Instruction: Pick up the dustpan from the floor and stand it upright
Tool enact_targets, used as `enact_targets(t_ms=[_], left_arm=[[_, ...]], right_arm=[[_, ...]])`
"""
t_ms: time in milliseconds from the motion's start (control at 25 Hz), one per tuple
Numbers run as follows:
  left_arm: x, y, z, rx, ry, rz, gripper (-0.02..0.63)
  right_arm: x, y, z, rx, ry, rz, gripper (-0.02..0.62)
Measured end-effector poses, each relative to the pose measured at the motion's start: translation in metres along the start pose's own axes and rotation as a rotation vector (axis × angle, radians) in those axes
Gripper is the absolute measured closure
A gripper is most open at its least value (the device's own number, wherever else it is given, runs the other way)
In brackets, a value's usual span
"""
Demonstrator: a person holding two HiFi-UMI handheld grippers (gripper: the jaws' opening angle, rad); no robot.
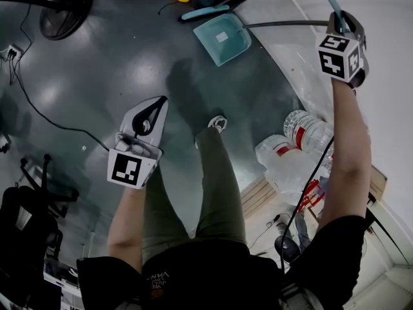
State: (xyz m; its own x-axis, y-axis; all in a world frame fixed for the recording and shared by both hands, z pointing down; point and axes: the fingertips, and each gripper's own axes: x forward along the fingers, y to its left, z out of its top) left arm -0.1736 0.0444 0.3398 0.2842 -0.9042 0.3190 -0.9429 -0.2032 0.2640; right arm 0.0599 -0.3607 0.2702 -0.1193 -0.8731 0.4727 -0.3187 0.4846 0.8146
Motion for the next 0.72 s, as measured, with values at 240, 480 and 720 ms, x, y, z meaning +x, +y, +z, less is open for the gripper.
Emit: enact_targets(t_ms=[240, 480, 720], left_arm=[[-0.003, 0.002, -0.002, 0.007, 0.009, -0.015, 0.554], [-0.005, 0.002, -0.006, 0.001, 0.017, -0.033, 0.554], [-0.005, -0.006, 0.006, 0.016, 0.012, -0.073, 0.554]], right_arm=[[-0.007, 0.007, -0.001, -0.019, -0.017, -0.032, 0.522], [-0.017, 0.013, -0.008, 0.084, -0.033, -0.026, 0.523], [-0.035, 0.026, -0.016, 0.166, -0.050, 0.015, 0.514]])
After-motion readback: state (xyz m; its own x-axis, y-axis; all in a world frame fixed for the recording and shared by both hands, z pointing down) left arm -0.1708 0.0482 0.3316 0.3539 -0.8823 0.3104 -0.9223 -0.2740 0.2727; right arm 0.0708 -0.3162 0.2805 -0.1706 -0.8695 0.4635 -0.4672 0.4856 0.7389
